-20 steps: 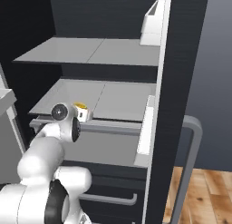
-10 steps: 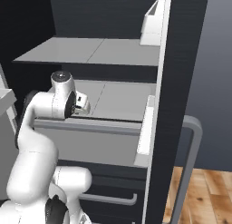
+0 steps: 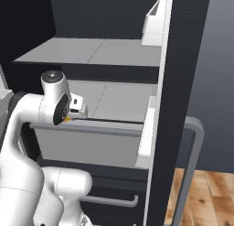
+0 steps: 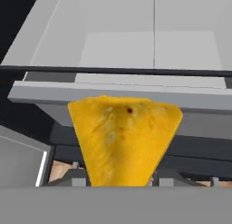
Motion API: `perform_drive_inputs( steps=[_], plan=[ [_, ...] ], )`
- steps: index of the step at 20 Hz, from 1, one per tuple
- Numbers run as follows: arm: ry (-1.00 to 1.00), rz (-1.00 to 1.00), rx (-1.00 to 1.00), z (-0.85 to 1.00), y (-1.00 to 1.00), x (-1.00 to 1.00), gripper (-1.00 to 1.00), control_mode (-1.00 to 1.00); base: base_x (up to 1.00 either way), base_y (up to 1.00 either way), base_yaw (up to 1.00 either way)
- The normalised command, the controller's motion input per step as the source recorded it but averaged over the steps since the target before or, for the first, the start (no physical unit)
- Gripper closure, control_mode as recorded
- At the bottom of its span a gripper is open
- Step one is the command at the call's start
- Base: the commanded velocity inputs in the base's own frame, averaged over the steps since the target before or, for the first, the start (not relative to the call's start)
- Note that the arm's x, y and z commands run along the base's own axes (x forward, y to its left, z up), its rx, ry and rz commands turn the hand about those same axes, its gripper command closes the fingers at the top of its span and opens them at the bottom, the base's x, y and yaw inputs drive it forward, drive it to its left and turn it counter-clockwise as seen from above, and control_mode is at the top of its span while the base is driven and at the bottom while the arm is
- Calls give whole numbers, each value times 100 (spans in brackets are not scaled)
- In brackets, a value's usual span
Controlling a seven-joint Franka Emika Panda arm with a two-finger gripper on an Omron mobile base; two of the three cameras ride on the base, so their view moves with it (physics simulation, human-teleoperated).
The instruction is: Take the cheese, chicken drumstick, and cucumber from the fridge and place them on the plate on the dining counter to create an appetizer plate.
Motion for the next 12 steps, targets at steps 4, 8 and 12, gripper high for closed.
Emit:
perform_drive_inputs(
  steps=[4, 8, 12],
  plan=[
    [-46, 3, 1, -21, -30, -82, 100, -100, 0, 0, 0],
    [-19, 0, 0, 0, -11, -69, 100, -100, 0, 0, 0],
    [-1, 0, 0, 1, -9, -67, 100, -100, 0, 0, 0]
  ],
)
